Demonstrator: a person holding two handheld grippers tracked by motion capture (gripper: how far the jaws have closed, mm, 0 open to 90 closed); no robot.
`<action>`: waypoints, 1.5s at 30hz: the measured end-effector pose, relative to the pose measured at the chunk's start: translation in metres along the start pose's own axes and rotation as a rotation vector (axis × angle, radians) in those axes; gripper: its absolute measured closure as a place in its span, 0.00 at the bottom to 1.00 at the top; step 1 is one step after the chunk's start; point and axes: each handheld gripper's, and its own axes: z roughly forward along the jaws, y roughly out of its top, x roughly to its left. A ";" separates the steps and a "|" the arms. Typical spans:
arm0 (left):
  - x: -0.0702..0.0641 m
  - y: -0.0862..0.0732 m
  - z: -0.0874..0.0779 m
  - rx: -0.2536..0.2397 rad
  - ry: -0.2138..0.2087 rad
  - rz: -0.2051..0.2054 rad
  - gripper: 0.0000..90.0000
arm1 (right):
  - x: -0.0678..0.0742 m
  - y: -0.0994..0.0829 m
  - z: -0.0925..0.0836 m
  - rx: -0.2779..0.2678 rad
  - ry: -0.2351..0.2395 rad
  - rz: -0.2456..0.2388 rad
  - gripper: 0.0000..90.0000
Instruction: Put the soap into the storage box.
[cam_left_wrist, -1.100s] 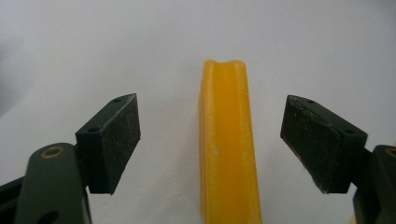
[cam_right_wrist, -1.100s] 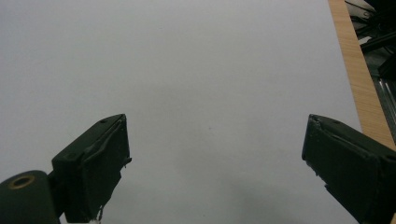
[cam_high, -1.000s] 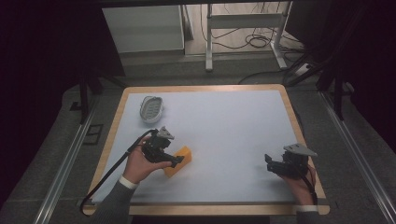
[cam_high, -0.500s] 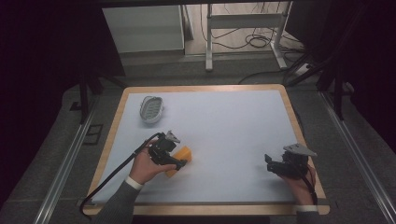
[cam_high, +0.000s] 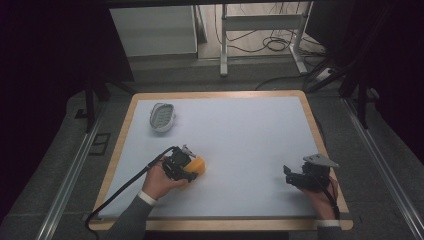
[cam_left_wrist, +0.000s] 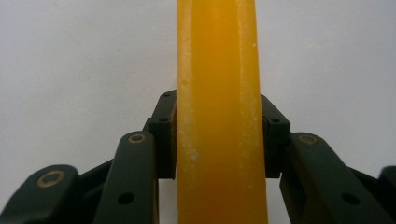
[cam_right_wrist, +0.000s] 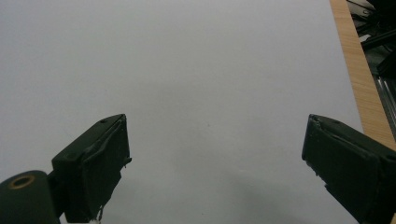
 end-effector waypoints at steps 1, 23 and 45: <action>-0.001 0.000 0.000 -0.003 0.005 0.001 0.67 | 0.000 0.000 0.000 0.000 0.000 0.000 0.08; 0.016 0.002 -0.027 -0.079 0.005 -0.022 0.68 | -0.002 0.000 -0.002 -0.003 -0.009 0.007 0.08; 0.028 0.008 -0.043 -0.116 0.018 -0.036 0.68 | -0.004 0.000 -0.001 0.000 -0.012 0.013 0.08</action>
